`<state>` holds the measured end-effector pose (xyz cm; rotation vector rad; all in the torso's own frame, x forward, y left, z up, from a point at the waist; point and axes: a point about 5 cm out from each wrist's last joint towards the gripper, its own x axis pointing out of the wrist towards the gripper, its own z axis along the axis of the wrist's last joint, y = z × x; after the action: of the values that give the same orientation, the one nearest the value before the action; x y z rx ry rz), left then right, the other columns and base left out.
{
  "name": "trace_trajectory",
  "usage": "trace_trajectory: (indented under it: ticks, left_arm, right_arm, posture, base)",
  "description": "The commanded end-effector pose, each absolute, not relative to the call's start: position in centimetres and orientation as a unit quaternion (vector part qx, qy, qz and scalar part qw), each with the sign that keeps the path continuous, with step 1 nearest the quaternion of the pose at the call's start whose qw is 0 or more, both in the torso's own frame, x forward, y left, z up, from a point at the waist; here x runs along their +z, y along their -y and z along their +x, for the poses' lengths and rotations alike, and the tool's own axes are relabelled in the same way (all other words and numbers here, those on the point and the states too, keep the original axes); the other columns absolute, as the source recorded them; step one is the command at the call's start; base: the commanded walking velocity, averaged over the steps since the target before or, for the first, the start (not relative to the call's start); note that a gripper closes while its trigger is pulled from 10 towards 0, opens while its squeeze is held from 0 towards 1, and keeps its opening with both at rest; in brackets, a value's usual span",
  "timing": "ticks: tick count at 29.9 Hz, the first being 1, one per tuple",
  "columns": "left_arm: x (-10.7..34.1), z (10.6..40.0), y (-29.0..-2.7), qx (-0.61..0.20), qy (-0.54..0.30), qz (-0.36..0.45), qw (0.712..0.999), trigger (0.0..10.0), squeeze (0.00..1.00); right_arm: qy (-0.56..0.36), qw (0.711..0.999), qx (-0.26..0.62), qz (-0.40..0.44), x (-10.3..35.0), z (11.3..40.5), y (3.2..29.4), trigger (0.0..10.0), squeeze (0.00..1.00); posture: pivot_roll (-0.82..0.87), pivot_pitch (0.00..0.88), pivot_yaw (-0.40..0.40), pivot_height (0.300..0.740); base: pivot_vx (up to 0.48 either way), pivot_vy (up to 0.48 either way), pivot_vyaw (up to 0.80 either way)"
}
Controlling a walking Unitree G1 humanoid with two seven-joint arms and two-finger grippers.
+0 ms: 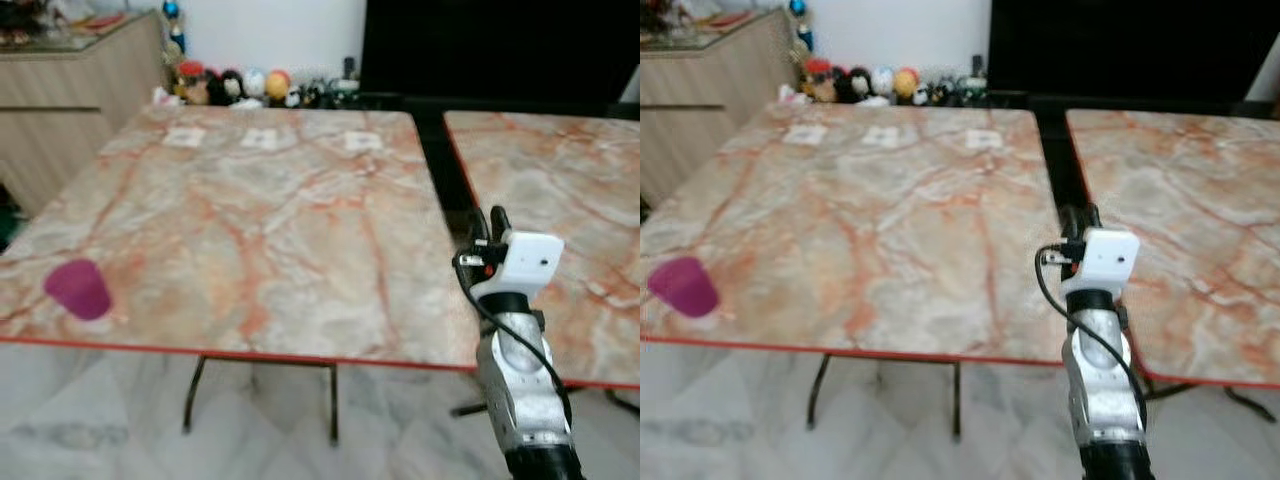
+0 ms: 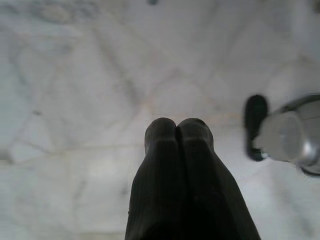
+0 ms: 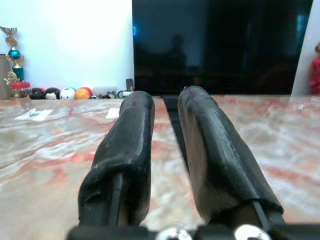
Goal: Setting the table
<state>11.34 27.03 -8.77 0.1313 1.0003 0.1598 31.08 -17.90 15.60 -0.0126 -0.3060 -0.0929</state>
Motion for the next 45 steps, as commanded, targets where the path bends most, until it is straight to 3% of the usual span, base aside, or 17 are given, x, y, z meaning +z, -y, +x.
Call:
trace_trajectory:
  ticks: [1, 5, 6, 7, 24, 25, 26, 27, 28, 37, 45]
  left_arm:
    - [-9.0, 11.0, -26.8, 0.075, -0.486, 0.057, 0.869, 10.0, 0.00]
    - [-9.0, 11.1, -26.8, 0.076, -0.486, 0.057, 0.869, 10.0, 0.00]
    - [-9.0, 11.1, -26.8, 0.076, -0.486, 0.057, 0.869, 10.0, 0.00]
    - [-9.0, 11.1, -26.7, 0.075, -0.486, 0.057, 0.869, 10.0, 0.00]
    - [-9.0, 12.6, -25.1, 0.064, -0.470, 0.055, 0.879, 10.0, 0.00]
    - [-9.0, 12.7, -25.1, 0.064, -0.470, 0.055, 0.879, 10.0, 0.00]
    - [-9.0, 12.7, -25.1, 0.064, -0.469, 0.056, 0.879, 10.0, 0.00]
    - [-9.0, 12.7, -25.1, 0.064, -0.469, 0.056, 0.879, 10.0, 0.00]
    - [-9.0, 12.7, -25.2, 0.064, -0.469, 0.056, 0.879, 10.0, 0.00]
    - [-8.9, 12.7, -25.2, 0.064, -0.465, 0.056, 0.881, 10.0, 0.00]
    - [-8.9, 12.9, -25.1, 0.060, -0.460, 0.062, 0.884, 10.0, 0.00]
  right_arm:
    - [0.151, 0.987, -0.055, -0.010, 15.6, 31.0, 18.5, 10.0, 0.00]
    - [0.150, 0.987, -0.053, -0.003, 15.6, 31.0, 18.4, 10.0, 0.00]
    - [0.150, 0.987, -0.049, 0.001, 15.6, 31.0, 18.2, 10.0, 0.95]
    - [0.150, 0.988, -0.047, 0.004, 15.6, 31.0, 18.2, 10.0, 1.00]
    - [0.144, 0.989, -0.028, 0.006, 15.3, 31.0, 17.6, 10.0, 1.00]
    - [0.143, 0.989, -0.026, 0.005, 15.3, 31.0, 17.5, 10.0, 0.91]
    - [0.142, 0.989, -0.025, 0.004, 15.3, 31.1, 17.5, 10.0, 0.09]
    - [0.142, 0.989, -0.025, 0.004, 15.3, 31.1, 17.5, 10.0, 0.09]
    - [0.142, 0.990, -0.024, 0.003, 15.2, 31.1, 17.5, 10.0, 0.00]
    - [0.138, 0.990, -0.011, 0.008, 15.1, 30.8, 16.9, 10.0, 0.00]
    - [0.125, 0.992, 0.003, 0.012, 14.5, 30.0, 16.8, 10.0, 0.00]
  posture:
    - [0.00, 0.008, 0.020, 0.740]
    - [0.00, 0.008, 0.020, 0.740]
    - [0.00, 0.008, 0.020, 0.740]
    - [0.00, 0.007, 0.020, 0.740]
    - [0.00, 0.004, 0.022, 0.740]
    - [0.00, 0.004, 0.022, 0.740]
    - [0.00, 0.005, 0.020, 0.740]
    - [0.00, 0.005, 0.020, 0.740]
    - [0.00, 0.005, 0.020, 0.740]
    - [0.00, 0.006, 0.021, 0.740]
    - [0.00, 0.012, 0.019, 0.740]
  base:
    - [0.000, 0.480, 0.00]
    - [0.000, 0.480, 0.00]
    - [0.000, 0.480, 0.00]
    - [0.000, 0.480, 0.00]
    - [0.000, 0.480, 0.00]
    - [0.000, 0.480, 0.00]
    - [0.000, 0.480, 0.00]
    - [0.000, 0.480, 0.00]
    - [0.000, 0.480, 0.00]
    - [0.000, 0.480, 0.00]
    - [0.000, 0.000, 0.00]
